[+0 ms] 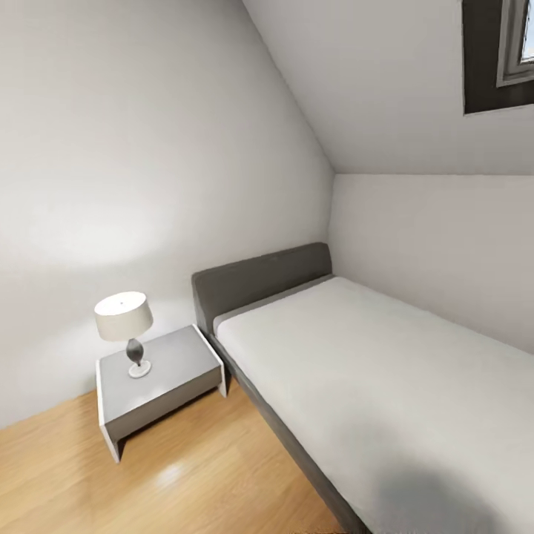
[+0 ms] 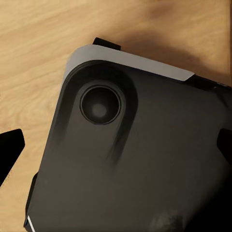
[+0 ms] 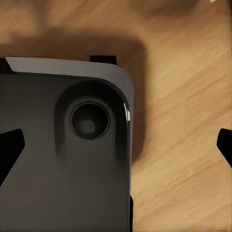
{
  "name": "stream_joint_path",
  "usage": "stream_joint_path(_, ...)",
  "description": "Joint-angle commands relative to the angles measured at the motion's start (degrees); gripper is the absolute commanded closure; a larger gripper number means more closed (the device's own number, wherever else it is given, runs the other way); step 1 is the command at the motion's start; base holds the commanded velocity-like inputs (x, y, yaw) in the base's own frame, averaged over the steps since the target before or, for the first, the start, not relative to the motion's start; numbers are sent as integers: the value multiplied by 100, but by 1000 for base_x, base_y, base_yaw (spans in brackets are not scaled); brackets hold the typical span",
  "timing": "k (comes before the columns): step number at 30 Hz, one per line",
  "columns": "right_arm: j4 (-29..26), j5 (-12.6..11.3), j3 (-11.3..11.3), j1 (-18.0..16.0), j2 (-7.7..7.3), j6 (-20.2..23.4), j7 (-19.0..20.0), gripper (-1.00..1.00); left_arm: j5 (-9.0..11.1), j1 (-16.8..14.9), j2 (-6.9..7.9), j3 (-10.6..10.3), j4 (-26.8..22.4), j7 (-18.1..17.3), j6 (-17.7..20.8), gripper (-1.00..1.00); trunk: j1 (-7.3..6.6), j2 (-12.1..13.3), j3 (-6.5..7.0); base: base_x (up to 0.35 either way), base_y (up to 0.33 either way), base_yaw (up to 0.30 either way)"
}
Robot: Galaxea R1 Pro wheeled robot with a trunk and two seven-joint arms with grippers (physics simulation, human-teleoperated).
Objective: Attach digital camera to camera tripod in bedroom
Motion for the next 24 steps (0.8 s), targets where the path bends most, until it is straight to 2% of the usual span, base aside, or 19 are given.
stream_joint_path(1,-5,3,5,1,0,-9,-13,-100,29,4,-1,3,-10,0,-8,-100,0,-2,-4,0,0,-291)
stream_joint_path(17,-5,3,5,1,0,-10,-13,-100,29,4,-1,6,-10,-4,-8,-100,0,-2,-4,0,5,-291)
stream_joint_path(24,-5,3,5,1,0,-9,-13,-100,29,4,-6,10,-5,-4,-8,-100,0,-2,-4,0,175,-291)
